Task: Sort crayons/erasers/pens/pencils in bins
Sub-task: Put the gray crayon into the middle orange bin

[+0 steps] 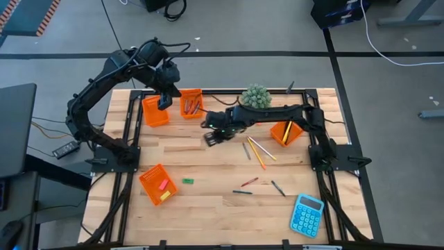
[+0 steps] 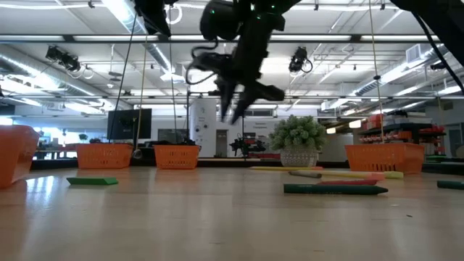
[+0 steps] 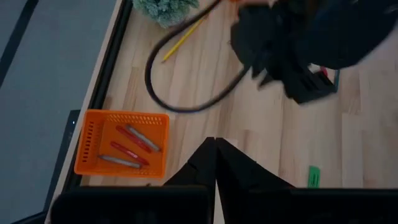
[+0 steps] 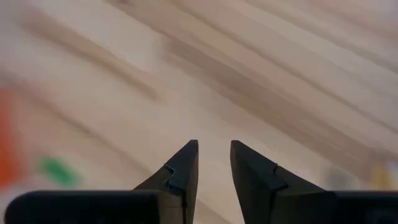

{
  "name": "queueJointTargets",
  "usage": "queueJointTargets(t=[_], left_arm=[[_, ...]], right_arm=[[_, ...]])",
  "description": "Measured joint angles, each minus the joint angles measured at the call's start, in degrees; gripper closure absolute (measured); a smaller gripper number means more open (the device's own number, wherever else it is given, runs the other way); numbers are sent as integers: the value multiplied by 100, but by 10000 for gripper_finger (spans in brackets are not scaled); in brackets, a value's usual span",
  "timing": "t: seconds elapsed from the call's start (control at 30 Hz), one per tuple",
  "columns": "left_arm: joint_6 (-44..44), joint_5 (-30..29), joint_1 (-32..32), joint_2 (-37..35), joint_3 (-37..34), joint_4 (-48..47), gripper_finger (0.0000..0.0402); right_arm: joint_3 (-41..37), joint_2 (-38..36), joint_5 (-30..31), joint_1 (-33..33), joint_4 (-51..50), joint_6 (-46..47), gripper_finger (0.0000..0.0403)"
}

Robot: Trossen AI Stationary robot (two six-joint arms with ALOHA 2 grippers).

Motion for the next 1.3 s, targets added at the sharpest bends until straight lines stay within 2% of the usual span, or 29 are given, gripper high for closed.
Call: queueJointTargets(t=[0.1, 0.2, 0.47, 0.83, 1.07, 1.3], left_arm=[[3, -1, 5, 0, 0, 11, 378], [24, 1, 5, 0, 0, 28, 375], [0, 4, 5, 0, 0, -39, 393], [21, 4, 5, 0, 0, -87, 379], [0, 6, 5, 0, 0, -88, 393], [-18, 6, 5, 0, 0, -88, 375]], right_arm=[[-4, 49, 102, -14, -1382, 44, 302], [-43, 207, 193, 8, -1968, 148, 290], [-583, 248, 239, 187, -1448, 301, 253], [-1155, 246, 28, 213, -1162, 306, 266], [-1191, 246, 84, 211, -1004, 223, 270], [-1232, 244, 185, 80, -900, 147, 270]])
